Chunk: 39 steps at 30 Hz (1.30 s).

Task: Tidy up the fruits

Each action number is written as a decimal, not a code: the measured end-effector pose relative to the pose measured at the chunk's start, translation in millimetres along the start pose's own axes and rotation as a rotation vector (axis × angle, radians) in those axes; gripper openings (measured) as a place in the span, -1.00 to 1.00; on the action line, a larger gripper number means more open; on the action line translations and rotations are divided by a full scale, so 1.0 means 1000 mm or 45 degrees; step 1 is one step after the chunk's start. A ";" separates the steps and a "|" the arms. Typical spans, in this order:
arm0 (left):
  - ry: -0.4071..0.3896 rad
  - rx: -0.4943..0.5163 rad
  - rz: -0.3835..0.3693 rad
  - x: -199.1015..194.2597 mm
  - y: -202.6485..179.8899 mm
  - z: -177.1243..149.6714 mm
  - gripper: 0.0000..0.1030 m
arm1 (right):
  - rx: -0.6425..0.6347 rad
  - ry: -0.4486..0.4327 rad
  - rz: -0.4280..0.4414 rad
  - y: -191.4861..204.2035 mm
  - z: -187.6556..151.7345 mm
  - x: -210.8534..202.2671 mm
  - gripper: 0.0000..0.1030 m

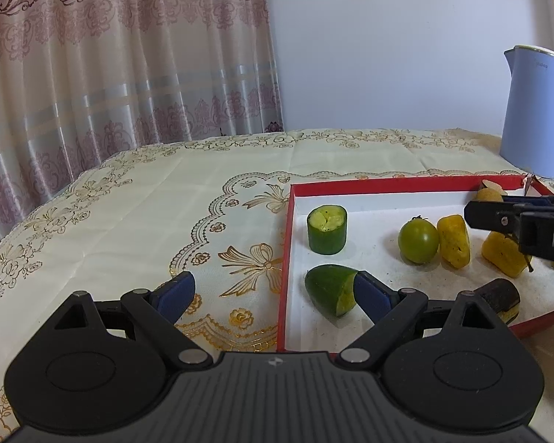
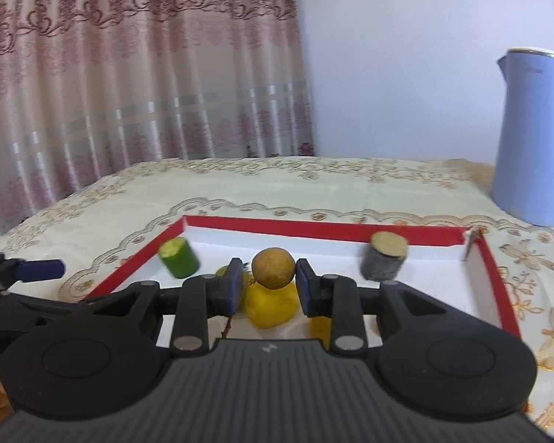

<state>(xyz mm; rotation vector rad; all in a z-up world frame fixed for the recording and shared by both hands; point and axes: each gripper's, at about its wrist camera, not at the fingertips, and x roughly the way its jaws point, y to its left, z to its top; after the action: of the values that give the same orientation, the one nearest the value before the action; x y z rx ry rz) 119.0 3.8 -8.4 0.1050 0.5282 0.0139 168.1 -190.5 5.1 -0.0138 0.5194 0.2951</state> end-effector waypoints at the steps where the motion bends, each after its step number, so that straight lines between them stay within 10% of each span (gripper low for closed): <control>1: 0.000 0.001 0.000 0.000 0.000 0.000 0.81 | 0.000 0.004 -0.002 0.001 0.000 0.001 -0.43; 26: 0.009 0.000 0.004 0.002 0.000 0.000 0.81 | 0.039 -0.016 -0.056 -0.006 -0.002 -0.004 -0.19; 39: -0.027 -0.001 0.034 -0.007 -0.003 0.003 0.81 | -0.039 -0.057 -0.175 0.007 -0.013 -0.078 0.78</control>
<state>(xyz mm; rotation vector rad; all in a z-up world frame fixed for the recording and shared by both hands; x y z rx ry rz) 114.5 0.7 -2.7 0.1111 0.5060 0.0391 94.7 -206.5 32.4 -0.0723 0.4671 0.1684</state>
